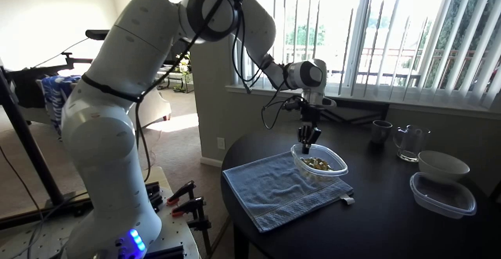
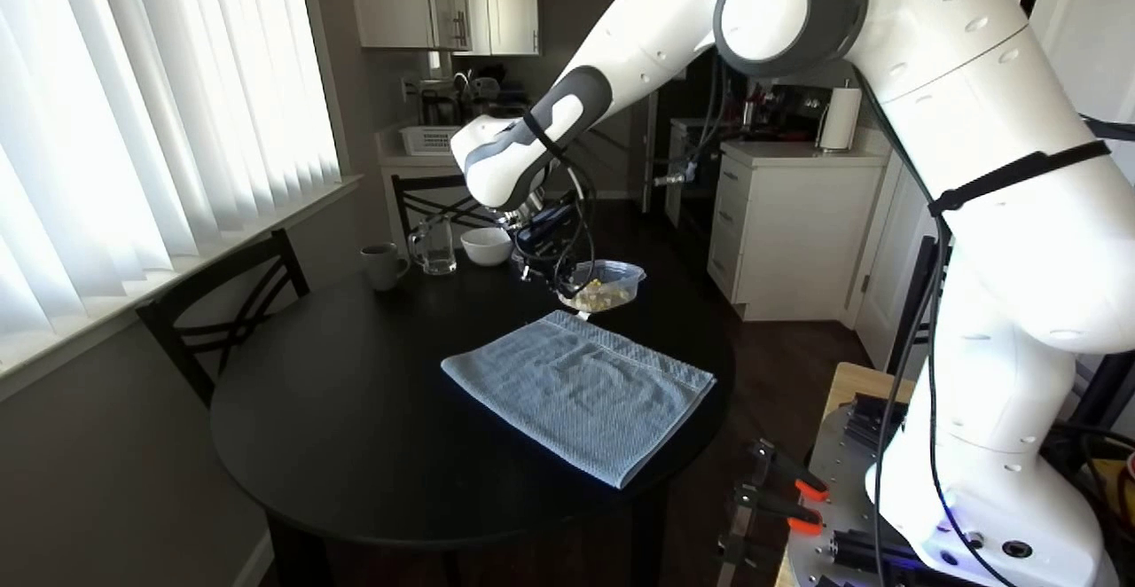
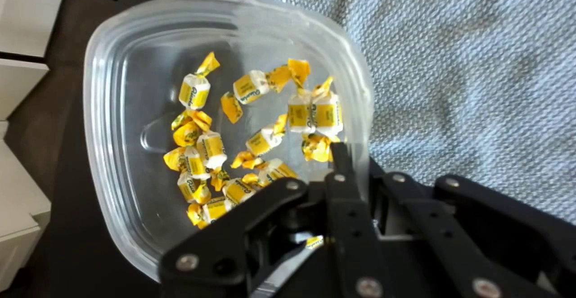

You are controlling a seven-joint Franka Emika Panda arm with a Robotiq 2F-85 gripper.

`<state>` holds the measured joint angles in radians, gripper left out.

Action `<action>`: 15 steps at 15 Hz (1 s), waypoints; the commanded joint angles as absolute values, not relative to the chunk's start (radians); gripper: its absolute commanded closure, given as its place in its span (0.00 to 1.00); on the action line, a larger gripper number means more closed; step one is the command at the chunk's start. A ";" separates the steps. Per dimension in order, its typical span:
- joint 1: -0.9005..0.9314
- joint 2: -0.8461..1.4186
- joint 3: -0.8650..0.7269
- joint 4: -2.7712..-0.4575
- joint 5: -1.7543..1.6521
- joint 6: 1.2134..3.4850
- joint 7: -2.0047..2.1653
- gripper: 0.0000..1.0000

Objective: Pour the contents of the lunchbox onto the blue towel on the table

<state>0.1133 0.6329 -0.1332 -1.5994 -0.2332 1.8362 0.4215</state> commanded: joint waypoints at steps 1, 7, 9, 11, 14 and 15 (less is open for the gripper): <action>0.044 0.472 -0.076 -1.776 -0.148 1.915 0.276 0.94; -0.025 0.441 -0.002 -1.787 0.043 1.877 0.026 0.94; -0.038 0.463 0.022 -1.767 0.094 1.855 -0.058 0.94; -0.056 0.480 0.041 -1.752 0.143 1.830 -0.147 0.94; -0.093 0.492 0.059 -1.739 0.206 1.761 -0.285 0.95; -0.108 0.501 0.061 -1.728 0.227 1.727 -0.327 0.95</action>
<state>-0.0510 0.4848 0.0367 -1.7589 0.1619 1.8123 -0.1937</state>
